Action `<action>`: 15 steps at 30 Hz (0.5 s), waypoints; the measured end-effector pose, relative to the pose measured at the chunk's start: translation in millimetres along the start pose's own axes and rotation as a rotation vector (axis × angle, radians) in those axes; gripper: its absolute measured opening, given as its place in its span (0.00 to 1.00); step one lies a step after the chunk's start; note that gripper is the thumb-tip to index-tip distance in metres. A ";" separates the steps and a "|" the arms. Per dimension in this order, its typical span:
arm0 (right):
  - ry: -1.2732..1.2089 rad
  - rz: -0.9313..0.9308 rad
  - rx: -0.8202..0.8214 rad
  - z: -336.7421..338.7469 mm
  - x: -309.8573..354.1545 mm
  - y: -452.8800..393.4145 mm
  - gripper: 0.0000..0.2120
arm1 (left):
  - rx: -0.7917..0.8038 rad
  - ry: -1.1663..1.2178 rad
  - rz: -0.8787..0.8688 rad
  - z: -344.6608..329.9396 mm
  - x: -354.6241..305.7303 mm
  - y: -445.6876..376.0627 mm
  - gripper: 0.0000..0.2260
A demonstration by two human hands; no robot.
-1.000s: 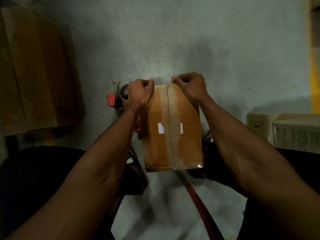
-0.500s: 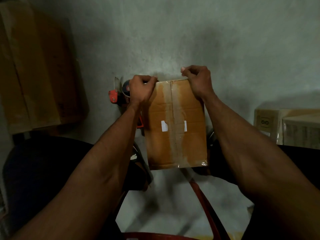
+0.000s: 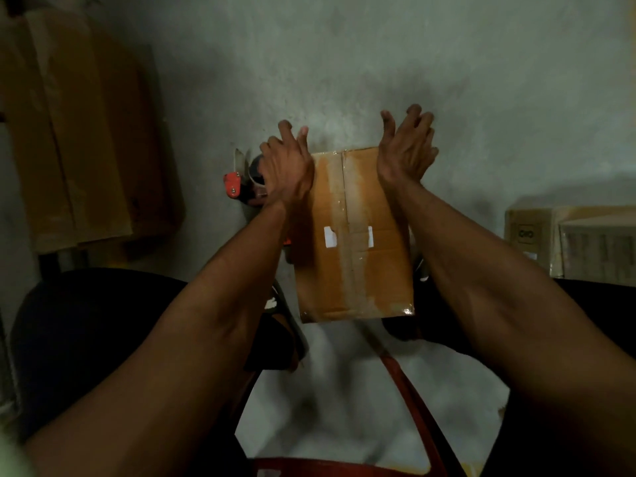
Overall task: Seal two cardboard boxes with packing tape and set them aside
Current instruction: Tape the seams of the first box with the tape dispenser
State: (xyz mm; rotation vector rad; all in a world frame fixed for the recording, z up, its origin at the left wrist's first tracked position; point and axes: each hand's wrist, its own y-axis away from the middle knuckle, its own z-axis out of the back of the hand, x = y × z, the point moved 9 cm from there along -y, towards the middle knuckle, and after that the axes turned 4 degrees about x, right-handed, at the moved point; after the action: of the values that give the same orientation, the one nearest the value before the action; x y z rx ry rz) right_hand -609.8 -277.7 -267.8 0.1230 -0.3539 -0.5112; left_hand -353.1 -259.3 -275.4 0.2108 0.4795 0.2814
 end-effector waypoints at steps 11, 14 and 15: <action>0.024 0.159 0.343 14.0 -64.9 172.9 0.26 | 0.545 0.248 -0.105 -21.9 39.1 153.3 0.42; -0.034 0.056 0.469 9.4 -87.5 210.0 0.31 | 0.667 0.287 -0.024 -20.6 32.6 188.8 0.51; -0.073 0.041 0.505 10.1 -92.7 216.1 0.33 | 0.683 0.301 -0.007 -15.0 29.2 195.2 0.53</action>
State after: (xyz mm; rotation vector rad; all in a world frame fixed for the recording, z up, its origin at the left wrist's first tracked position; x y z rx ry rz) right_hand -590.2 -44.5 -242.5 0.5851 -0.5514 -0.3774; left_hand -377.7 -64.6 -249.1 0.8393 0.8662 0.1327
